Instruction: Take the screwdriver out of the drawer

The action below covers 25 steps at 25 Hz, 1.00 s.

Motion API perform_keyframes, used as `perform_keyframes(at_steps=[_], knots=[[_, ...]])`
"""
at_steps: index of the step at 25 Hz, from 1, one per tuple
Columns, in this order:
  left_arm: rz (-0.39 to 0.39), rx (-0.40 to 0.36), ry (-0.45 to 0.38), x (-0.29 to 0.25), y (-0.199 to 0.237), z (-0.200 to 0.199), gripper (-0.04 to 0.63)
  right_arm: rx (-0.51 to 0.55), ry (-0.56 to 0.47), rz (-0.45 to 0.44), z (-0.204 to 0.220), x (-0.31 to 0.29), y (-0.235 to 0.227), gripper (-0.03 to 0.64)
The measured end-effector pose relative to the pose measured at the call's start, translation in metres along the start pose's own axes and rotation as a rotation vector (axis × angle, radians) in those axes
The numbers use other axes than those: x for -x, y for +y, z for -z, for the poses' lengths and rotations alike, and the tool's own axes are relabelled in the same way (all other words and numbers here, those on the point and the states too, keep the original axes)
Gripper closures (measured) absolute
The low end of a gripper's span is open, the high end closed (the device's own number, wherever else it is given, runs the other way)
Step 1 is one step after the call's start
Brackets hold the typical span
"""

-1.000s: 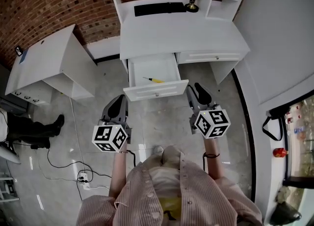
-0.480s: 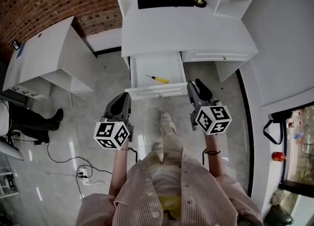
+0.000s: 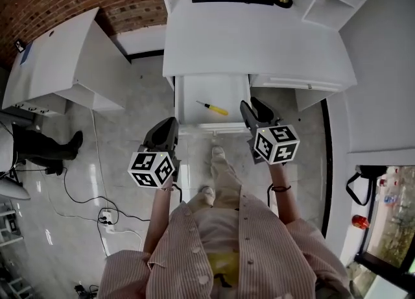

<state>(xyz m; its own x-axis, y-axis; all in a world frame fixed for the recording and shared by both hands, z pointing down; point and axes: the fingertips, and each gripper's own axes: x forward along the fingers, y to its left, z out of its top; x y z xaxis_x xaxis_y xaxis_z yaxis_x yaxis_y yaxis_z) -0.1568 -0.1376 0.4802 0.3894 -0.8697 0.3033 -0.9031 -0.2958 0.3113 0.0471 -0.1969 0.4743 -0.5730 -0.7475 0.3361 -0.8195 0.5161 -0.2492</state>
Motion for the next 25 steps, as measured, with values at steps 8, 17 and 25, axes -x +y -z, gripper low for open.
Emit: perform_keyframes(at_steps=[8, 17, 25], knots=[[-0.042, 0.064, 0.063, -0.055, 0.021, 0.008, 0.597, 0.034, 0.199, -0.117, 0.026, -0.070, -0.021, 0.492], [-0.058, 0.133, 0.152, -0.102, 0.035, 0.033, 0.597, 0.095, 0.427, -0.255, 0.070, -0.125, -0.028, 0.492], [-0.048, 0.173, 0.244, -0.129, 0.052, 0.051, 0.597, 0.141, 0.596, -0.325, 0.111, -0.168, -0.028, 0.492]])
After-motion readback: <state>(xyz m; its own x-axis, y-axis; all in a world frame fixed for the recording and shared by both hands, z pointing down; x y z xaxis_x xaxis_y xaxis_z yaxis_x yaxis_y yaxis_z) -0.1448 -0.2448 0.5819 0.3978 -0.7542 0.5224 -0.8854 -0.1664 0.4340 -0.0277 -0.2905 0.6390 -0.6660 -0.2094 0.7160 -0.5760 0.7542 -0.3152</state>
